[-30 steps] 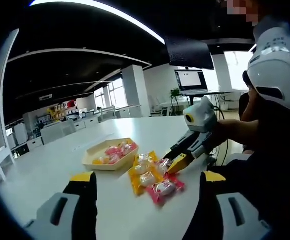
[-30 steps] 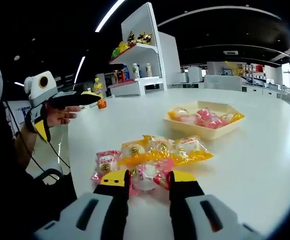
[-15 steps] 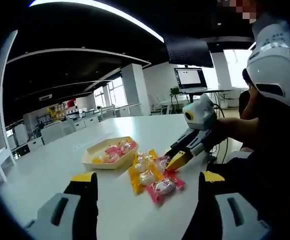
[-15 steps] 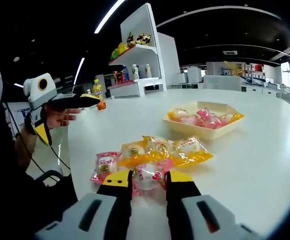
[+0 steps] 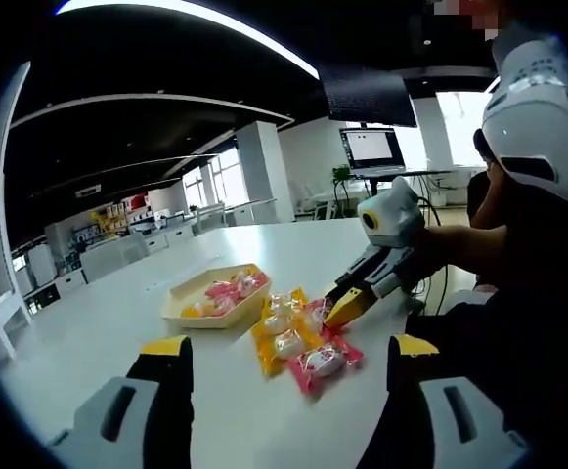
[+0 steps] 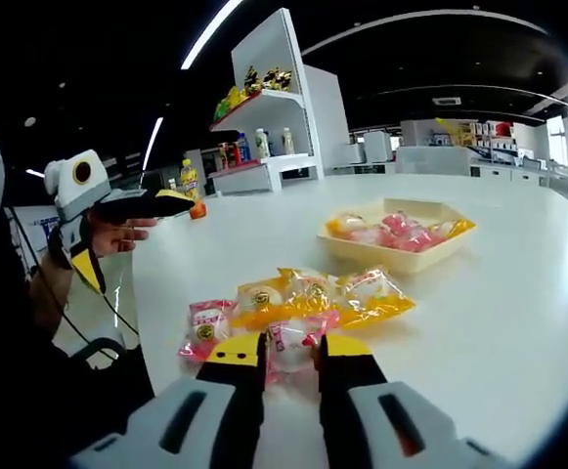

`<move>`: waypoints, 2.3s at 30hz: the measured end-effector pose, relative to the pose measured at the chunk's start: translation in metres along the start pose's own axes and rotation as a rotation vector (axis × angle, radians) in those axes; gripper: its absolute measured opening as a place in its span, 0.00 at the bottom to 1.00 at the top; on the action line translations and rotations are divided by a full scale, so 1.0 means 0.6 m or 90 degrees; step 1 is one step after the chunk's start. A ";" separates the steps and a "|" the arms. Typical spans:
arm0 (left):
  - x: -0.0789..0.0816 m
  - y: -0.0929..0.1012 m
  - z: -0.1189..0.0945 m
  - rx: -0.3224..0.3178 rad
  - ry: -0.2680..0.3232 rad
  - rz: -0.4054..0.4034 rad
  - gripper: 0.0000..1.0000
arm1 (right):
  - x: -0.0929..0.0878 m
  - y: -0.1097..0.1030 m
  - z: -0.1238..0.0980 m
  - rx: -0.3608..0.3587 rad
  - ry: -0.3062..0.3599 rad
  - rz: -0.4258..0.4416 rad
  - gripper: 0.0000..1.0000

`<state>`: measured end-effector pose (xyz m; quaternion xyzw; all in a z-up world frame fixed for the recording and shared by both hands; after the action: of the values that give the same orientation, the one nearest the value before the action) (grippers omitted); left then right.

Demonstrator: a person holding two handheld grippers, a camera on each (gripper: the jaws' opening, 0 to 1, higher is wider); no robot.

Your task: Pick up the marshmallows scattered on the table and place them into the bowl on the table

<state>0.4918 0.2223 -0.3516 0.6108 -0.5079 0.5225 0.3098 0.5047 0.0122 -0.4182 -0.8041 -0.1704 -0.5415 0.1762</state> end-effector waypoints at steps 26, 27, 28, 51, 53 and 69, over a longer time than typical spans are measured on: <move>-0.002 -0.004 0.002 0.010 -0.017 0.010 0.79 | 0.016 0.013 -0.017 -0.012 0.022 0.025 0.18; -0.002 -0.004 0.002 0.010 -0.018 0.013 0.79 | 0.018 0.014 -0.019 -0.013 0.024 0.025 0.18; -0.002 -0.003 0.002 0.010 -0.019 0.015 0.79 | 0.019 0.015 -0.021 -0.015 0.026 0.027 0.18; 0.006 0.007 0.008 -0.003 -0.012 0.013 0.80 | 0.043 0.037 -0.075 -0.050 0.059 0.037 0.18; 0.006 0.008 0.008 -0.004 -0.013 0.017 0.80 | 0.045 0.043 -0.082 -0.060 0.063 0.037 0.18; 0.005 0.005 0.002 0.005 -0.020 0.015 0.80 | 0.074 0.086 -0.134 -0.106 0.101 0.050 0.18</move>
<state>0.4894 0.2194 -0.3495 0.6140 -0.5178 0.5187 0.2929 0.4793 -0.0672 -0.3537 -0.7767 -0.0788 -0.6083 0.1431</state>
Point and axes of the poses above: the point that each gripper's makers call its tool centre point, and the gripper's own axes: z roughly forward along the fingers, y roughly to its right, x roughly out of its top, the point moved 7 cm from there along -z, roughly backward along the fingers, and after that the axes turned 9 degrees about -x, right-handed, at the moved point
